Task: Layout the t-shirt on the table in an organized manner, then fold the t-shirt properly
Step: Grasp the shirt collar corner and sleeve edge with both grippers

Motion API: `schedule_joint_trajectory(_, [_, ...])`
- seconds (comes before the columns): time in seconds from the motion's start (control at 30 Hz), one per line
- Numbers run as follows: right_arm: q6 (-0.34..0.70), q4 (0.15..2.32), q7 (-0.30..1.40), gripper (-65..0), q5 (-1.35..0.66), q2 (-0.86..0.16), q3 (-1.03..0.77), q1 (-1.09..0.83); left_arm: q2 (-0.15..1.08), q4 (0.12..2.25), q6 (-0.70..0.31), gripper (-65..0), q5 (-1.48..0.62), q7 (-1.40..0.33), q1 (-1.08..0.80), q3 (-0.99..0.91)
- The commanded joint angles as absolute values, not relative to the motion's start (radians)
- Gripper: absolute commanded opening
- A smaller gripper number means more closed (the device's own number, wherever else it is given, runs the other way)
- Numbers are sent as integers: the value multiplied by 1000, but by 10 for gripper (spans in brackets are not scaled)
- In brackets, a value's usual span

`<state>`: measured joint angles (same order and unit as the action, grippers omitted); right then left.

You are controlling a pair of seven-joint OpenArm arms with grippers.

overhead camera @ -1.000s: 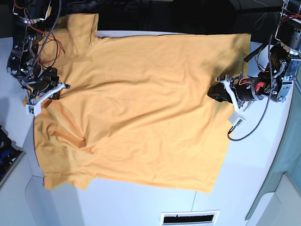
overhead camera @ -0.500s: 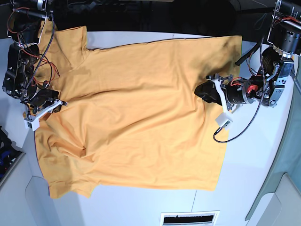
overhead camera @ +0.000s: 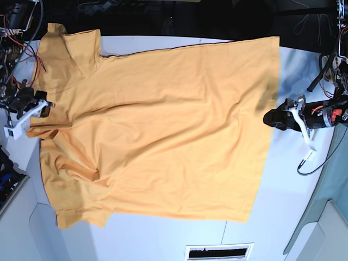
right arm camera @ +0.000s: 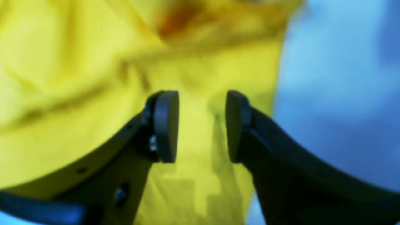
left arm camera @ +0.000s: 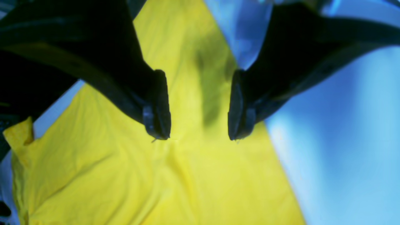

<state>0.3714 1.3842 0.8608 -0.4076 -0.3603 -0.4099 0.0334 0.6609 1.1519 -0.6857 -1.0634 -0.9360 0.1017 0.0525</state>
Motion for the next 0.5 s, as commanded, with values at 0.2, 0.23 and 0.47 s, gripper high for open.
schedule_joint_trajectory(0.2, [497,1408,907,-315,-595,-468,-589,-123,718,1165,-698,-316,-1187,-974,48,44])
schedule_joint_trajectory(0.23, [508,1408,920,-315,-612,-476,-608,-148,720,1165,-698,-316,-1194,-977,38,44])
schedule_joint_trajectory(0.47, [551,1408,928,-315,-689,-503,-649,-317,765,1165,-698,-248,-1194,-976,-39,44])
